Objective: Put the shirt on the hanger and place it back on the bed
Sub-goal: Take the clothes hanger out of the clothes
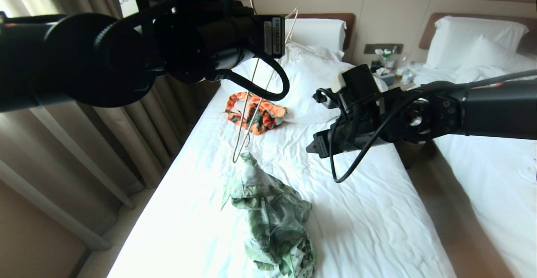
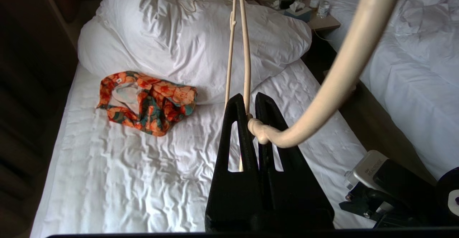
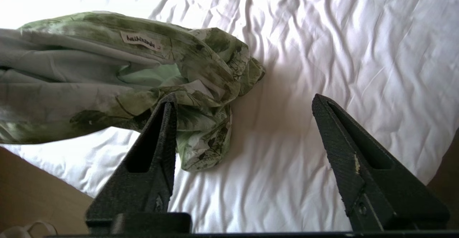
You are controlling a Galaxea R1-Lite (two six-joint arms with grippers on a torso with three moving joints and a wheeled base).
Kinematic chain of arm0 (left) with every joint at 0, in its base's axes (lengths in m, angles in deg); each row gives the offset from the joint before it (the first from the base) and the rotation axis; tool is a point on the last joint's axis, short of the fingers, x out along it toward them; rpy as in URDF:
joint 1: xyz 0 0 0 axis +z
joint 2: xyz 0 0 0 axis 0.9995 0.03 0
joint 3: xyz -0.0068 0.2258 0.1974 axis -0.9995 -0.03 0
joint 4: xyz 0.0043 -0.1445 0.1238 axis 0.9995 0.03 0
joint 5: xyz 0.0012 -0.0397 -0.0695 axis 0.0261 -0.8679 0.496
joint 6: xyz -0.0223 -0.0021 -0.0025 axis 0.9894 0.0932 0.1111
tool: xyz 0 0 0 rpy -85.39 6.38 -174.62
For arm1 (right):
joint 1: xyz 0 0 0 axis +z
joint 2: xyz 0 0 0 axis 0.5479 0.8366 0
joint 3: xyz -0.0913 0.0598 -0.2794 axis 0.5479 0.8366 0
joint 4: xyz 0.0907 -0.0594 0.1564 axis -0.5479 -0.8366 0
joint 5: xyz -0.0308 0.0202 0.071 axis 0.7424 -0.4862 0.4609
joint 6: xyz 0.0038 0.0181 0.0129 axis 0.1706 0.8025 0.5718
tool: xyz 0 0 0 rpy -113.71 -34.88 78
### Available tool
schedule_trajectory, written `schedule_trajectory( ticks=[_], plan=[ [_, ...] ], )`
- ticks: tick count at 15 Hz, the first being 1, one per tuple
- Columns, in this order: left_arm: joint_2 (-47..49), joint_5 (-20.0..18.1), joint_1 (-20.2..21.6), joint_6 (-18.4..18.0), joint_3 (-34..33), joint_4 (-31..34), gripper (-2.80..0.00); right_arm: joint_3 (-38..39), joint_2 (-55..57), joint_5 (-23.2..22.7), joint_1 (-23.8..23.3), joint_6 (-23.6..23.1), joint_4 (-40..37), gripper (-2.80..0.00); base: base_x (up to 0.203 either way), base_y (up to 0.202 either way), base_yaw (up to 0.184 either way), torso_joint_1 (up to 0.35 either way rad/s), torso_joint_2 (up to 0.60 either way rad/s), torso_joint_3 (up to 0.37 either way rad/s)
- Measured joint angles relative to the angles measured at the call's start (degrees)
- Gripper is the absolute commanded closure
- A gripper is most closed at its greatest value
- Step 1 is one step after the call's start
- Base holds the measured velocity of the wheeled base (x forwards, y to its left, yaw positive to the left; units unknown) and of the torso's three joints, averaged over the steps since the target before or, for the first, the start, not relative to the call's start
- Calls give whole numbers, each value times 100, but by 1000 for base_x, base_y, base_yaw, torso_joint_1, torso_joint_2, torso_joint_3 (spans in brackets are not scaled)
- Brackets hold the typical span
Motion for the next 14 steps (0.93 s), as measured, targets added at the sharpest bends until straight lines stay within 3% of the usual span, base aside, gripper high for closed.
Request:
schedule_trajectory(
  ticks=[4, 7, 10, 11, 14],
  plan=[
    [-2, -4, -68, -9, -21, 25, 0, 69, -147, 44, 202, -24, -42, 0, 0, 0, 0, 0, 0, 0],
    [-39, -3, -134, -10, 57, 186, 0, 288, -244, 226, 555, -313, 56, 0, 0, 0, 0, 0, 0, 0],
    [-68, -9, -216, -10, 305, 409, 0, 490, -209, 237, 950, -572, 631, 0, 0, 0, 0, 0, 0, 0],
    [-72, -11, -237, -10, 341, 432, 0, 529, -157, 248, 1045, -687, 897, -280, 0, 0, 0, 0, 0, 0],
    [-106, -12, -259, -10, 376, 449, 0, 578, -4, 243, 1200, -1105, 1430, -280, 0, 0, 0, 0, 0, 0]
  ],
)
